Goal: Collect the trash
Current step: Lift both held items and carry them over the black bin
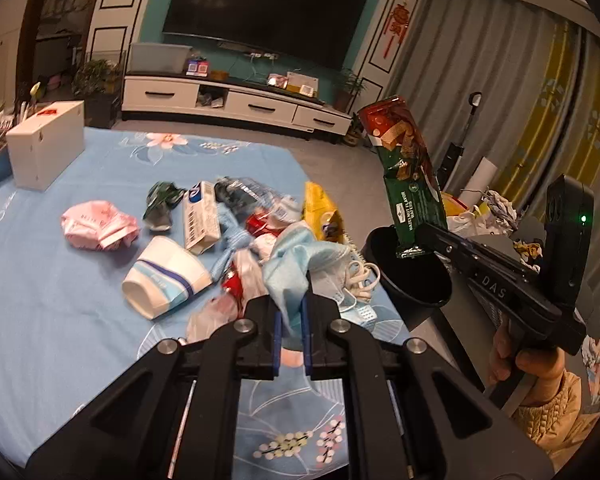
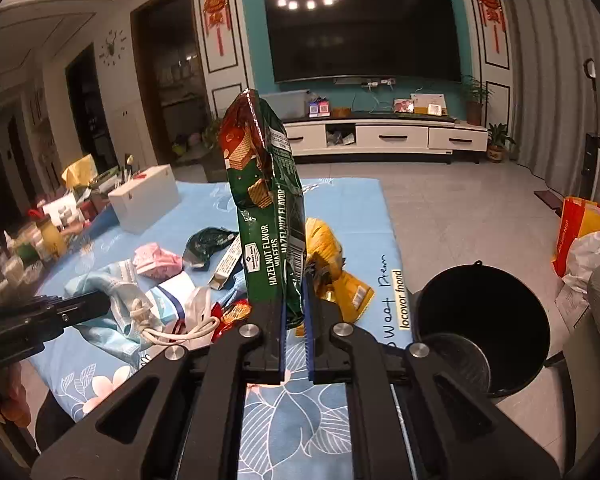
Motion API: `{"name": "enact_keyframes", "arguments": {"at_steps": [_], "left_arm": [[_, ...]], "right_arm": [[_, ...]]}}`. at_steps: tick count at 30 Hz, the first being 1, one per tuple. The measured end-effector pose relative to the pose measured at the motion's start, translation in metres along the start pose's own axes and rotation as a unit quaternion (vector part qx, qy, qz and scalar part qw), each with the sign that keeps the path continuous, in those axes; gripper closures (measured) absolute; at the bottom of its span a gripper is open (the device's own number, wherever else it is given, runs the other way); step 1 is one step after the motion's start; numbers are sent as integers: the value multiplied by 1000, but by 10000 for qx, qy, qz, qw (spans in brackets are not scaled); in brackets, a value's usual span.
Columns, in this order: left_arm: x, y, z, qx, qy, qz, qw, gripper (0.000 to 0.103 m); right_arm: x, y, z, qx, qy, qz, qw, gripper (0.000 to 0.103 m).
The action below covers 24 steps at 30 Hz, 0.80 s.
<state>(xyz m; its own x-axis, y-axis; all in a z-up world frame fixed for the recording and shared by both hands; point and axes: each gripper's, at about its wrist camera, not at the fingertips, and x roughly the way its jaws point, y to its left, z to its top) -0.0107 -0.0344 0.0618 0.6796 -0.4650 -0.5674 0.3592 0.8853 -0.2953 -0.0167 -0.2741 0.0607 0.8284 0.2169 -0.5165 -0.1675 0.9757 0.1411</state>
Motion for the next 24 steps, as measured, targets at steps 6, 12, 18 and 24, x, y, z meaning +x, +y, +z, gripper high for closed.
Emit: {"name": "enact_keyframes", "arguments": {"at_steps": [6,12,18,24], "left_arm": [[5,-25,16,201,-127,-155,9996,94],[21,-51,36,441,-234,-311,9983,94],[65,-84,51,698,6,-585,9958,94],[126,-128,52,1030,400,-751,9910,94]], "right_arm": [[-18,-32,2,566,-276,212,9978,95],[-28,-70,0,964,-449,-75,9943,95],[-21,-113,-16,1437,-304,-567,9875,95],[-4,-153,-43,1967,114,-1046,9748,95]]}}
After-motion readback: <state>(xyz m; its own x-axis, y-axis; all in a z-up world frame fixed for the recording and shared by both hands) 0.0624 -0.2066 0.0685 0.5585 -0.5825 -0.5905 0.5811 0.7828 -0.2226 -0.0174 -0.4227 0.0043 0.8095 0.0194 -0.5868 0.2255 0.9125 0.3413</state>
